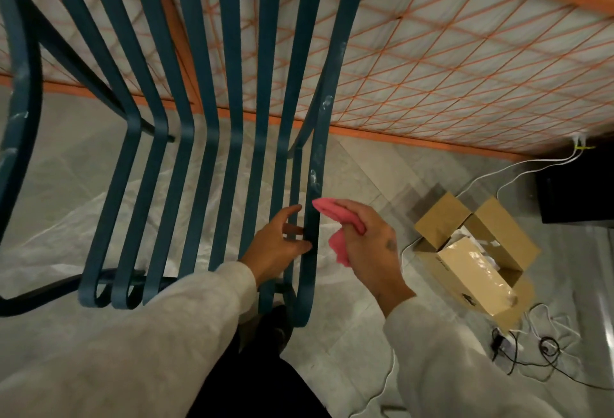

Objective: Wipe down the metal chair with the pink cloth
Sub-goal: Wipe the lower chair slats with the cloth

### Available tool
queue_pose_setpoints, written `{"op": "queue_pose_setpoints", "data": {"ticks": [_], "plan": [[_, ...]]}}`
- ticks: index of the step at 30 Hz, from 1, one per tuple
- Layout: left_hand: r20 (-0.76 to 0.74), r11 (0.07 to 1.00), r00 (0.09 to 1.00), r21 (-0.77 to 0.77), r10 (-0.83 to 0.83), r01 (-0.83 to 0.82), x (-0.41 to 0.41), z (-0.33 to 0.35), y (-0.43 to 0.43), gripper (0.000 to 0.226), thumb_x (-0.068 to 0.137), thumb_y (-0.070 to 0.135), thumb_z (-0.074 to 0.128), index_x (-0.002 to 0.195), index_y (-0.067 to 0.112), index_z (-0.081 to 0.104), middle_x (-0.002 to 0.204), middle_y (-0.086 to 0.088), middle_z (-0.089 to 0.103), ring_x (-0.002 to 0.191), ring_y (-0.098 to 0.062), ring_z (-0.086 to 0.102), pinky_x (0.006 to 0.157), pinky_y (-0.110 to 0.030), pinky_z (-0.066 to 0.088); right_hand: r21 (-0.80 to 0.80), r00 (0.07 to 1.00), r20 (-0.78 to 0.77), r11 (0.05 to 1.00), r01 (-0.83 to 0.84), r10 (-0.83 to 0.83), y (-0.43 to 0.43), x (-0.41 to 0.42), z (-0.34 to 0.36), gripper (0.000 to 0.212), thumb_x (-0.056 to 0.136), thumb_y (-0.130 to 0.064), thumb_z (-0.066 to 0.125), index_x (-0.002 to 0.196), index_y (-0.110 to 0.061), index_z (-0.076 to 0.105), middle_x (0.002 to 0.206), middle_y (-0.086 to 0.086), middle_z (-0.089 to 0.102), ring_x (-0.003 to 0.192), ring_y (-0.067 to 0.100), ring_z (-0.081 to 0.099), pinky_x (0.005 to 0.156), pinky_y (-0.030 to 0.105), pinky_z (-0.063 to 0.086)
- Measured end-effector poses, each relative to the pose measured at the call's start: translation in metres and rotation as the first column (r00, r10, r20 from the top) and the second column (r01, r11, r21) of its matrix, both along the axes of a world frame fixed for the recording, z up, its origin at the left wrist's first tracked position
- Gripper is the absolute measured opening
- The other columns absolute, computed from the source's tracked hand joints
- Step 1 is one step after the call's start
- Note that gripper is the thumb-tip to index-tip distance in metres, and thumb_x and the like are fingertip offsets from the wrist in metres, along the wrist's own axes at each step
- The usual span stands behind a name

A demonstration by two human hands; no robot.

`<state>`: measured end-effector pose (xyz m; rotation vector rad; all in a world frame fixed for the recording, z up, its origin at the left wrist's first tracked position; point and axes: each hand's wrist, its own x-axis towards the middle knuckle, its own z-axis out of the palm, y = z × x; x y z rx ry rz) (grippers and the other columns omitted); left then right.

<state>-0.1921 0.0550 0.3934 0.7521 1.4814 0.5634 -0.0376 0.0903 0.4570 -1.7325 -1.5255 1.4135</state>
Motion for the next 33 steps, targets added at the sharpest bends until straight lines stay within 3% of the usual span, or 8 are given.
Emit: {"op": "queue_pose_setpoints", "data": {"ticks": [7,10,14,18,24,28,30,33], "plan": [[0.034,1.000,0.999,-0.001,-0.020,0.020,0.006,-0.005,0.013,0.069,0.088,0.008,0.066,0.140,0.038,0.033,0.118,0.004,0.057,0.112,-0.020,0.059,0.091,-0.042,0.056,-0.034,0.926,0.259,0.961,-0.275,0.275,0.016,-0.021,-0.032,0.033,0.100,-0.005,0.048,0.132,-0.008,0.057,0.109,-0.003,0.050,0.099,0.015,0.058,0.069,-0.004,0.041],[0.036,1.000,0.999,-0.002,-0.027,0.027,0.004,-0.007,0.012,0.067,0.087,0.006,0.066,0.138,0.038,0.036,0.114,0.008,0.057,0.113,-0.020,0.059,0.085,-0.033,0.058,-0.048,0.903,0.261,0.939,-0.340,0.340,0.008,-0.009,-0.038,0.034,0.099,-0.006,0.051,0.132,-0.008,0.058,0.121,0.008,0.059,0.089,0.005,0.053,0.080,0.000,0.044],[0.026,1.000,0.999,-0.002,-0.028,0.028,0.004,-0.006,0.012,0.071,0.085,0.005,0.067,0.139,0.039,0.035,0.117,0.006,0.054,0.113,-0.020,0.058,0.088,-0.038,0.058,0.091,0.894,0.313,0.927,-0.363,0.320,0.013,-0.003,-0.042,0.034,0.095,-0.003,0.054,0.125,-0.015,0.065,0.115,0.006,0.061,0.089,0.011,0.060,0.080,0.033,0.058],[0.034,1.000,0.999,-0.012,-0.022,0.022,0.004,-0.005,0.013,0.073,0.086,0.006,0.066,0.140,0.040,0.032,0.121,0.000,0.056,0.112,-0.022,0.059,0.091,-0.043,0.056,0.111,0.892,0.353,0.934,-0.340,0.282,0.025,-0.020,-0.037,0.047,0.092,-0.006,0.041,0.121,-0.034,0.065,0.104,-0.011,0.046,0.090,0.011,0.048,0.079,0.030,0.045],[0.067,1.000,0.997,0.006,-0.028,0.028,0.003,-0.009,0.014,0.071,0.085,0.005,0.068,0.140,0.035,0.034,0.122,0.003,0.055,0.113,-0.019,0.058,0.090,-0.043,0.057,0.061,0.875,0.349,0.924,-0.379,0.336,0.014,0.003,-0.045,0.034,0.095,-0.003,0.056,0.118,-0.024,0.070,0.113,-0.003,0.062,0.086,0.021,0.067,0.074,0.036,0.060],[0.097,1.000,0.995,-0.007,-0.001,0.002,0.001,-0.008,0.020,0.070,0.087,0.011,0.068,0.139,0.040,0.032,0.117,0.007,0.053,0.108,-0.017,0.058,0.088,-0.039,0.058,0.035,0.978,0.206,0.999,-0.019,0.012,0.040,-0.002,-0.035,0.022,0.096,-0.017,0.061,0.110,-0.029,0.072,0.105,-0.004,0.063,0.066,0.007,0.068,0.048,0.016,0.051],[0.087,1.000,0.996,0.005,0.026,-0.026,0.001,-0.008,0.027,0.068,0.089,0.012,0.065,0.140,0.040,0.031,0.119,0.008,0.050,0.110,-0.016,0.054,0.091,-0.042,0.055,0.119,0.983,0.183,0.993,0.010,-0.032,0.054,-0.010,-0.025,0.026,0.098,-0.012,0.056,0.117,-0.025,0.067,0.104,-0.007,0.056,0.074,-0.007,0.063,0.049,0.007,0.047],[0.121,0.999,0.992,-0.002,0.032,-0.032,0.000,-0.006,0.035,0.069,0.090,0.008,0.063,0.139,0.042,0.030,0.110,0.005,0.055,0.106,-0.019,0.059,0.093,-0.048,0.054,0.174,0.959,0.274,0.978,-0.116,0.065,0.069,-0.030,-0.023,0.034,0.098,-0.010,0.055,0.127,-0.025,0.061,0.115,-0.002,0.051,0.087,0.008,0.061,0.059,0.006,0.049]]}}
